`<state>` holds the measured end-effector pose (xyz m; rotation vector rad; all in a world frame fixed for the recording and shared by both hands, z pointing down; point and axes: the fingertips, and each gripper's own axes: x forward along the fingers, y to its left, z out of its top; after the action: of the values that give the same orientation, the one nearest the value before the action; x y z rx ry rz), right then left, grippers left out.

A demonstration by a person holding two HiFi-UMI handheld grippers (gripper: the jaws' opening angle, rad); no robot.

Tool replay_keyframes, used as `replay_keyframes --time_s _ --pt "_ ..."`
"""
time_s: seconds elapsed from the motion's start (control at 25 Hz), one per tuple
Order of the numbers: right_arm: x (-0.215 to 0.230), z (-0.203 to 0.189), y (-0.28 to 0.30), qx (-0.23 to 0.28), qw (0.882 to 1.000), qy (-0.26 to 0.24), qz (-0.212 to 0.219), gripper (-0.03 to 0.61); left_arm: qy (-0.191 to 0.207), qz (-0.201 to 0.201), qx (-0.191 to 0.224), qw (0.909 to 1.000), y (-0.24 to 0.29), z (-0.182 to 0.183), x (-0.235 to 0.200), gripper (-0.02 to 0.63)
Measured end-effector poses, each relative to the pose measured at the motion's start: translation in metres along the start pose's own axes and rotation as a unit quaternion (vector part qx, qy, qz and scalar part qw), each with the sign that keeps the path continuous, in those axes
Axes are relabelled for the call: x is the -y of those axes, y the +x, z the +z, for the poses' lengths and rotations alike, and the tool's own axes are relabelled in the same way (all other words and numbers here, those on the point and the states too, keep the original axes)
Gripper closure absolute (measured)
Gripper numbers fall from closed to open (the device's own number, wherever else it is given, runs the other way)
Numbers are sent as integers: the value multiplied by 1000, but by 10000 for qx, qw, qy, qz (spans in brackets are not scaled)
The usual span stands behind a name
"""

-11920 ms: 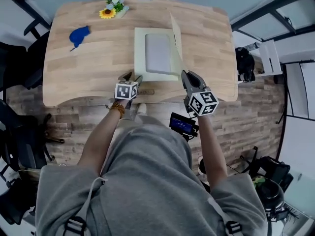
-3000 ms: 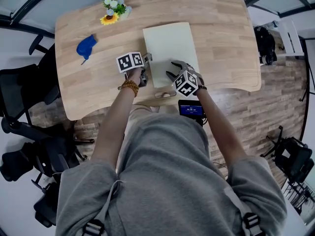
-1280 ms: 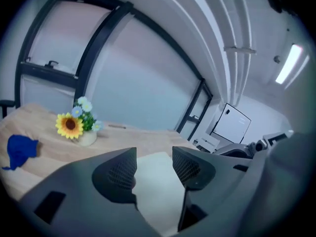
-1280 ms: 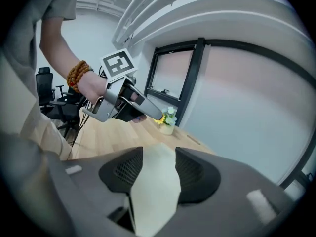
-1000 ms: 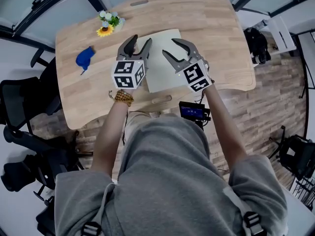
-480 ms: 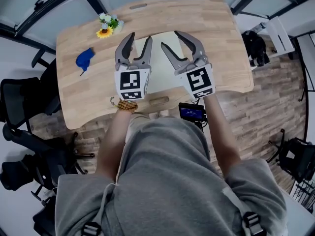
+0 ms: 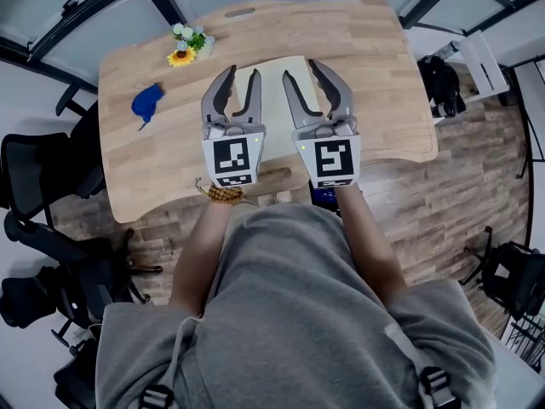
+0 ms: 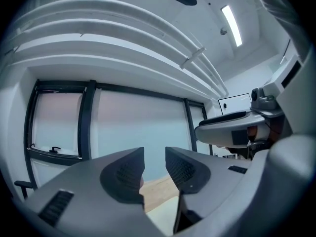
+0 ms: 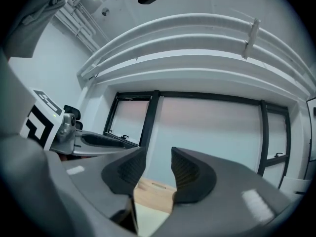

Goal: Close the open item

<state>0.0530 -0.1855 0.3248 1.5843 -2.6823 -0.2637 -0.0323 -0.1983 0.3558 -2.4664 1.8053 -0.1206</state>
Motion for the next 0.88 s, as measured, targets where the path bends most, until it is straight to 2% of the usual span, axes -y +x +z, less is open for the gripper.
replay_keyframes --time_s 0.4,0.64,0.88 --pt "-20 -9 -22 68 9993 342 -132 499 37 85 95 9999 -19 -6 13 558" --pt "-42 -27 -33 -118 9992 369 -131 540 78 24 115 9999 -29 -16 22 575" --pt "-63 -39 -38 -292 9993 201 125 566 70 59 -78 9999 -35 -35 26 584"
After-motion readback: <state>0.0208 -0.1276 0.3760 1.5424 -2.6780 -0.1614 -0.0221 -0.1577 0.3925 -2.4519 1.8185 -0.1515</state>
